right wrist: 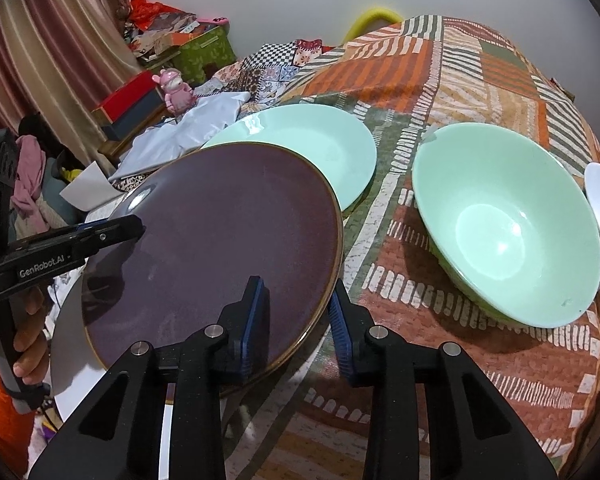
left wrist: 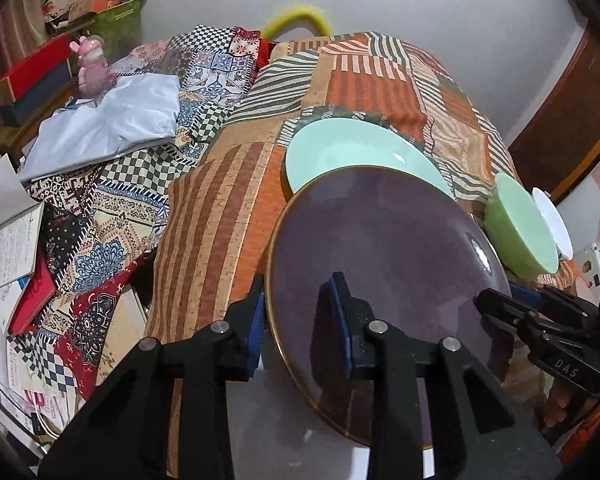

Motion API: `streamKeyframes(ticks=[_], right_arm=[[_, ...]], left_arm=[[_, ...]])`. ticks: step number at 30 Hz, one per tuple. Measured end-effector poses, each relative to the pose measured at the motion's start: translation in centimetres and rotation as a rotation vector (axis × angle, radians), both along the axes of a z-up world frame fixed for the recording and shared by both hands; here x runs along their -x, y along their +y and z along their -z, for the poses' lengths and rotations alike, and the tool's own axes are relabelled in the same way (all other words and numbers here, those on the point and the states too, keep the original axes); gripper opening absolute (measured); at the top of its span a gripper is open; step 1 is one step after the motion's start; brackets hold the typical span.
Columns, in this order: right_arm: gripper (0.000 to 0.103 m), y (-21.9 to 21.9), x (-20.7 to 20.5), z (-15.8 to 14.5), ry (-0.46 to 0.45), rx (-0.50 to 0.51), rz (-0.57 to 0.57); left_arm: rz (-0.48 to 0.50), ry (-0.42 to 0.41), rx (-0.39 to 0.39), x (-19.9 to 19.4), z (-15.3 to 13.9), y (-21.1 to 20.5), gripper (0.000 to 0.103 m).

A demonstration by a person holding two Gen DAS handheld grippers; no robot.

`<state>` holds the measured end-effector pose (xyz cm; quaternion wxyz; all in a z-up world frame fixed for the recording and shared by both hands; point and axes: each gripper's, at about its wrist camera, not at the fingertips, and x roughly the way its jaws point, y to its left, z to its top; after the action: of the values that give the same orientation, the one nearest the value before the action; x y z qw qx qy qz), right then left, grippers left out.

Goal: Organize plates and bowls

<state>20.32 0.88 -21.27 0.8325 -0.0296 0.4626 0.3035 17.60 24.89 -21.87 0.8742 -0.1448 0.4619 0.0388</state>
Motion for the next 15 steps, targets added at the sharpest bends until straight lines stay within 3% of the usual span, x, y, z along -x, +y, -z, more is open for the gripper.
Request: streamKeyframes(ticks=[15], right_arm=[[0.029,-1.7,1.3,-1.2,-0.042,-0.021,0.012]], left_arm=[[0.009,-0.045,-0.008,1.7,-1.9,-1.7,0.03]])
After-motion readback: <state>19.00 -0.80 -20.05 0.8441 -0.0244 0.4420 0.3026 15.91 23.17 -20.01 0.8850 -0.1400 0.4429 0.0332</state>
